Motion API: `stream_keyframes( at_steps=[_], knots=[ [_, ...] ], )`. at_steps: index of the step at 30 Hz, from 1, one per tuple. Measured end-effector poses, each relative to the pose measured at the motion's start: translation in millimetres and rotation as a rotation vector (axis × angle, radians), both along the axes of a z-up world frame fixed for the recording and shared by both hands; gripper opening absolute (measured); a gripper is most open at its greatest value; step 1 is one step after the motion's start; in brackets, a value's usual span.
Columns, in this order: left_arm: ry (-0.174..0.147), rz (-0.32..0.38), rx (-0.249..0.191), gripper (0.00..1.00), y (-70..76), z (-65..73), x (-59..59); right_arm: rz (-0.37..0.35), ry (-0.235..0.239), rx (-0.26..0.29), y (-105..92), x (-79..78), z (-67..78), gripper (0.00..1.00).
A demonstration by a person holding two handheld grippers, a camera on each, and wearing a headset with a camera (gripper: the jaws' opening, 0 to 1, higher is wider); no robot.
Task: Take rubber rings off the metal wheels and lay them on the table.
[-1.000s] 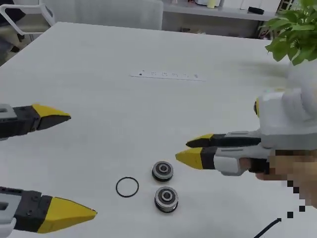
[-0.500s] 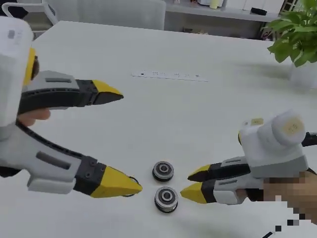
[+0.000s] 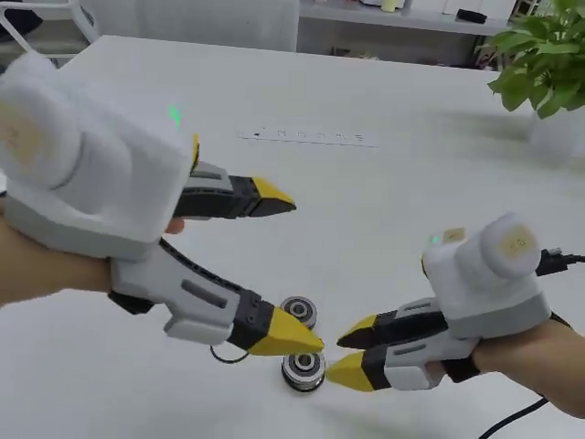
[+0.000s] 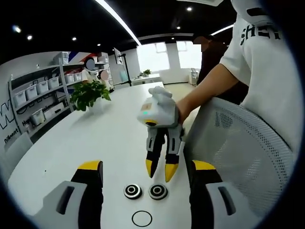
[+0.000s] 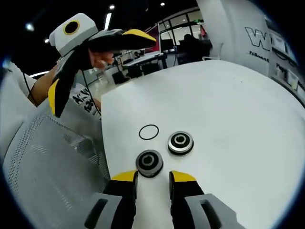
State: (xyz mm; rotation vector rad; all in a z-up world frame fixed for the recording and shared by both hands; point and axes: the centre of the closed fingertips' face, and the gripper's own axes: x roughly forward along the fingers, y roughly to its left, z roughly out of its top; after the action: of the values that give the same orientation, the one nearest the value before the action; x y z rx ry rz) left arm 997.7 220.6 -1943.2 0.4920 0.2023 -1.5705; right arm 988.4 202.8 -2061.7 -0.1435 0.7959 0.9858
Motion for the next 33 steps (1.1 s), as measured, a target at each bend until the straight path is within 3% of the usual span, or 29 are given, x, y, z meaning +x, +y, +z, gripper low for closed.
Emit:
stream_keyframes(
  at_steps=[3, 5, 11, 12, 14, 17, 19, 22, 24, 27, 30, 33],
  knots=[
    [0.056, 0.004, -0.017, 0.70, -6.2, -11.7, -5.3, 0.017, -0.009, -0.022, 1.5, -1.5, -2.9, 0.22],
    [0.070, 0.003, -0.023, 0.67, -9.4, -18.8, -7.4, 0.030, -0.010, -0.033, 3.2, -3.0, -5.5, 0.22],
    [0.066, 0.055, -0.034, 0.55, -15.3, -44.5, -5.3, 0.054, -0.010, -0.061, 6.1, -5.3, -12.6, 0.23],
    [0.081, 0.074, -0.033, 0.54, -15.9, -50.9, -5.4, 0.053, -0.010, -0.063, 6.4, -5.4, -13.1, 0.22],
    [0.085, 0.042, -0.003, 0.53, -15.6, -59.9, -12.3, 0.053, -0.020, -0.066, 6.8, -4.5, -13.1, 0.22],
    [0.078, 0.047, -0.005, 0.49, -16.6, -66.2, -12.6, 0.052, -0.019, -0.065, 7.8, -4.1, -13.5, 0.22],
    [0.097, 0.027, 0.025, 0.46, -15.9, -73.6, -15.3, 0.053, -0.022, -0.067, 8.0, -3.9, -13.6, 0.22],
    [0.095, 0.046, 0.018, 0.41, -17.0, -76.2, -9.8, 0.054, -0.028, -0.070, 7.8, -3.3, -13.8, 0.21],
    [0.122, 0.074, 0.009, 0.37, -16.9, -79.5, -5.9, 0.054, -0.027, -0.069, 8.2, -3.4, -14.1, 0.21],
    [0.130, 0.119, 0.035, 0.32, -12.6, -91.6, 0.4, 0.060, -0.025, -0.078, 8.2, -4.2, -16.3, 0.21],
    [0.163, 0.149, 0.038, 0.26, -10.8, -97.6, 2.2, 0.065, -0.025, -0.083, 8.7, -5.4, -17.0, 0.21],
    [0.141, 0.135, 0.057, 0.22, -10.5, -102.5, -0.2, 0.070, -0.028, -0.090, 8.3, -5.5, -17.8, 0.21]
  ],
)
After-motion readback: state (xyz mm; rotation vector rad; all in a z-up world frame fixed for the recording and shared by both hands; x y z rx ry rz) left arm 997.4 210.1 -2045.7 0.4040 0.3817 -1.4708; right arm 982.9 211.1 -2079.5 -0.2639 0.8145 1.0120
